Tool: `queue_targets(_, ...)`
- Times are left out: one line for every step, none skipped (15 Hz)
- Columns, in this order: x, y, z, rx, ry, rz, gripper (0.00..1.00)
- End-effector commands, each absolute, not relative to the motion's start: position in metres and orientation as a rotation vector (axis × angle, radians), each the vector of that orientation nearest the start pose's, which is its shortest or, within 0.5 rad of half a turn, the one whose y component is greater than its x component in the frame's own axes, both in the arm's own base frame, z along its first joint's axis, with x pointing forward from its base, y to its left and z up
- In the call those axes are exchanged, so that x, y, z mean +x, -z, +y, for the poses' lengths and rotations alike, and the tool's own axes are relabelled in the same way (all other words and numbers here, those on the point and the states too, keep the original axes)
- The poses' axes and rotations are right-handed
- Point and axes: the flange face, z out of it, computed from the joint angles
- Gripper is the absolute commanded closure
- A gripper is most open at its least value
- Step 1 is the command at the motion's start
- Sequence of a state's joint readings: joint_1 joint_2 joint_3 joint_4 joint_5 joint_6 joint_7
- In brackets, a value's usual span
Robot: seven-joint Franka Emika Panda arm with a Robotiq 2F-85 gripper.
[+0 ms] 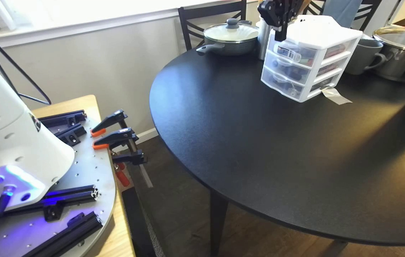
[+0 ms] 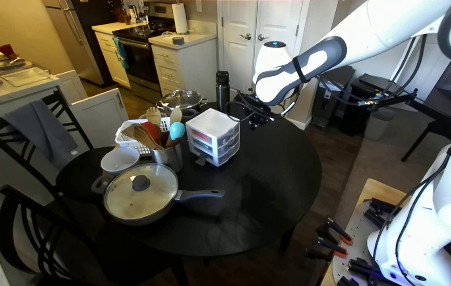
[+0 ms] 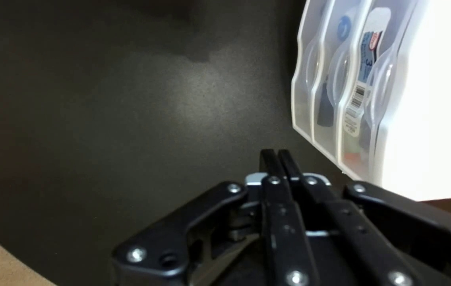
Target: Close the drawer completely
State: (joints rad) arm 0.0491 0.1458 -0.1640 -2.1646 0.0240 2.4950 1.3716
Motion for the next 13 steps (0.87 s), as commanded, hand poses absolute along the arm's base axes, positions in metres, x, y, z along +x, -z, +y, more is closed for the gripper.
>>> queue_targets(0.526, -0.382, -0.068, -2.236, 0.191, 2.013, 0.93)
queue_targets(0.551, -0.368, -0.068, -2.222, 0.218, 2.051, 0.68)
queue_targets(0.546, -0.375, -0.069, -2.216, 0.222, 2.047, 0.93)
queue_targets(0.546, -0.377, -0.069, -2.213, 0.226, 2.045, 0.91)
queue_targets(0.546, -0.375, -0.068, -2.216, 0.223, 2.045, 0.86)
queue_targets(0.548, -0.372, -0.068, -2.221, 0.217, 2.047, 0.78)
queue_targets(0.548, -0.369, -0.067, -2.226, 0.211, 2.048, 0.73)
queue_targets(0.549, -0.367, -0.066, -2.228, 0.209, 2.049, 0.69)
queue_targets(0.549, -0.366, -0.066, -2.229, 0.207, 2.049, 0.68)
queue_targets(0.549, -0.366, -0.066, -2.229, 0.207, 2.049, 0.68)
queue_targets(0.549, -0.366, -0.067, -2.228, 0.208, 2.049, 0.68)
queue_targets(0.549, -0.367, -0.067, -2.228, 0.209, 2.049, 0.68)
queue_targets(0.549, -0.367, -0.067, -2.228, 0.209, 2.049, 0.68)
